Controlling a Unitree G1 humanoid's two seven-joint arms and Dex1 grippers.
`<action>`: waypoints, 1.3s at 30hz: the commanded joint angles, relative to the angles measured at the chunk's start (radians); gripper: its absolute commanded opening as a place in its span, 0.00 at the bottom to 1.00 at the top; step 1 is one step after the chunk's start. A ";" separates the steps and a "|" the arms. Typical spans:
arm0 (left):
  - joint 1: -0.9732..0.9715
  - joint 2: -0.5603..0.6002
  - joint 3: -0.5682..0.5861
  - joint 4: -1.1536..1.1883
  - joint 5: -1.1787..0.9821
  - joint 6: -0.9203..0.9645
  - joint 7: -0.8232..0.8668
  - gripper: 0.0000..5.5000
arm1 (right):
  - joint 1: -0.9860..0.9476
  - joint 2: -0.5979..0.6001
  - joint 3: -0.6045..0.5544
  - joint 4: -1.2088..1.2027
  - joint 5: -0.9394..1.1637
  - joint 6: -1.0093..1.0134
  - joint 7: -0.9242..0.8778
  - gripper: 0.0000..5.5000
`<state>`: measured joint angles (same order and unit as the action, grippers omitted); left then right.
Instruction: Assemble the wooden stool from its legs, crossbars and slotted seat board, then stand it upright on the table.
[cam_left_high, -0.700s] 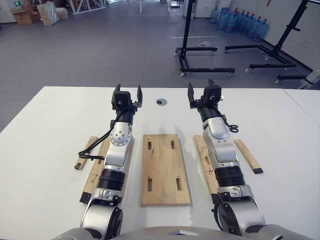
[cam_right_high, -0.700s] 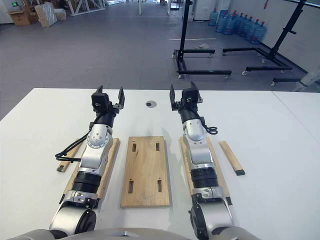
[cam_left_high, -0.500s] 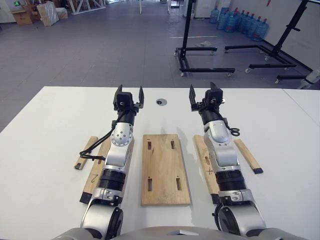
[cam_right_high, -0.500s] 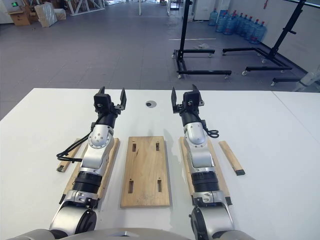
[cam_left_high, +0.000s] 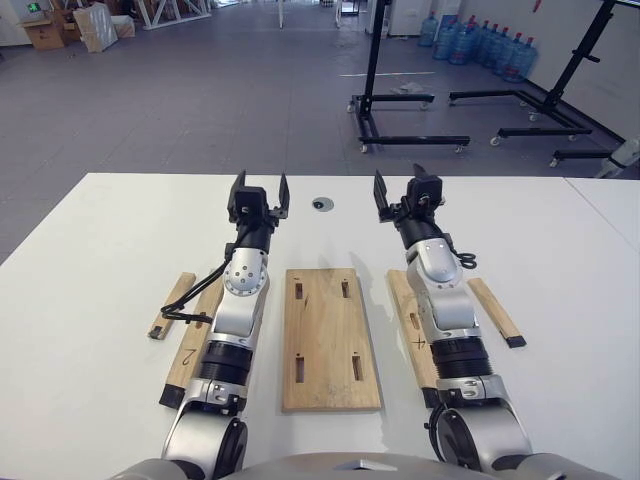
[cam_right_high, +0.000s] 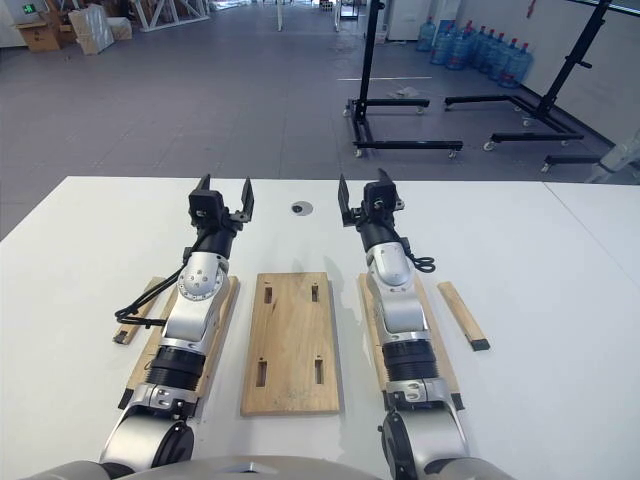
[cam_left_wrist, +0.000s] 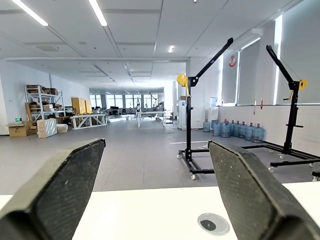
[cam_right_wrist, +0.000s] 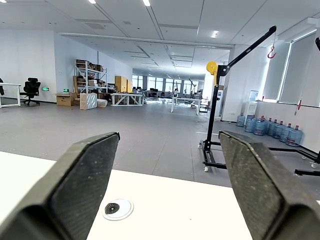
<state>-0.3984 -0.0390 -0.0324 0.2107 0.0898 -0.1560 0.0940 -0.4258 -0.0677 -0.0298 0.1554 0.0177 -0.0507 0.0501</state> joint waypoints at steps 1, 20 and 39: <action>0.004 0.004 -0.004 -0.018 -0.006 0.023 -0.017 0.69 | -0.024 0.007 0.002 0.012 0.003 0.001 0.000 0.67; 0.106 -0.015 -0.035 -0.159 0.015 0.092 -0.016 0.69 | 0.158 -0.227 -0.237 -0.172 0.227 0.295 0.171 0.67; 0.249 -0.031 -0.078 -0.434 0.021 0.258 0.024 0.69 | 0.642 -0.509 -0.299 -0.147 0.304 0.596 0.488 0.67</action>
<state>-0.1407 -0.0483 -0.1063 -0.2128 0.1193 0.0826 0.1214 0.2086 -0.5729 -0.3530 -0.0116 0.3365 0.5143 0.5362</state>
